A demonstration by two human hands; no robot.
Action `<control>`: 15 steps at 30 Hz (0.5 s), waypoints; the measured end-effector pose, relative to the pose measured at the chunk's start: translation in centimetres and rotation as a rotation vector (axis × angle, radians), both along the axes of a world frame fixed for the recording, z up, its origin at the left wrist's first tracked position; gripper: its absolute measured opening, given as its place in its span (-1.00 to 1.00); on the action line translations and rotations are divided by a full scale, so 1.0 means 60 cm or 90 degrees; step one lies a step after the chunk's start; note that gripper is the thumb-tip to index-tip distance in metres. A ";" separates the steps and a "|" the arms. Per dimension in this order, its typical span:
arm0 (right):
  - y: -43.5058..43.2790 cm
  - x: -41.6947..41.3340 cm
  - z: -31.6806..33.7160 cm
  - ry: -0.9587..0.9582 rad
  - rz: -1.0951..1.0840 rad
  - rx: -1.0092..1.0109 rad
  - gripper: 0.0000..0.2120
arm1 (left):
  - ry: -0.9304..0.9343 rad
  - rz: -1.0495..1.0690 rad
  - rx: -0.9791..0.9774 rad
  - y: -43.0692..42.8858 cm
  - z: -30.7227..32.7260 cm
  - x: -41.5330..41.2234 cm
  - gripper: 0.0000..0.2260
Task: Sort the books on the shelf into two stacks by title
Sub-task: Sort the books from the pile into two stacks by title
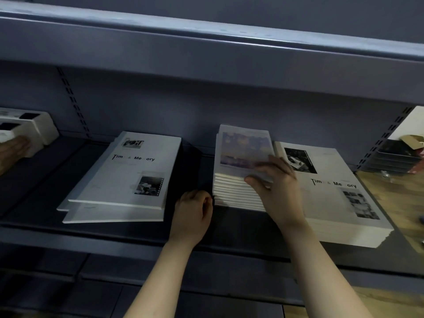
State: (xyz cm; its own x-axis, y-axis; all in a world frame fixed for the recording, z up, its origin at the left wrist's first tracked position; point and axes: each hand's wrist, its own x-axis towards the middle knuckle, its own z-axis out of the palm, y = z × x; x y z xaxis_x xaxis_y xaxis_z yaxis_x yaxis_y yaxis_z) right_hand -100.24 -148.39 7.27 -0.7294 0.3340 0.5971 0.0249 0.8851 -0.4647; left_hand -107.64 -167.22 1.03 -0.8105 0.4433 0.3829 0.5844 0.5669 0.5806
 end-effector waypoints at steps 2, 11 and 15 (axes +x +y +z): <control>-0.006 0.004 -0.001 0.007 -0.006 0.044 -0.82 | 0.008 0.000 -0.007 -0.001 0.002 0.005 -0.91; -0.064 0.035 -0.007 0.074 0.082 0.037 -0.92 | 0.011 -0.050 0.048 -0.033 0.034 0.022 -0.85; -0.092 0.036 -0.023 0.002 0.150 -0.023 -0.95 | 0.026 -0.053 0.113 -0.062 0.072 0.008 -0.85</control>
State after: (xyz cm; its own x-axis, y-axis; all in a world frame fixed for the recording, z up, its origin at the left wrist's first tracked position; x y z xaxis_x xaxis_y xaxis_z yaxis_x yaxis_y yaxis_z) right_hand -98.08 -153.94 5.91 -0.7875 0.1763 0.5906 -0.1817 0.8492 -0.4958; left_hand -107.14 -170.97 5.38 -0.7560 0.4311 0.4926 0.6501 0.4066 0.6420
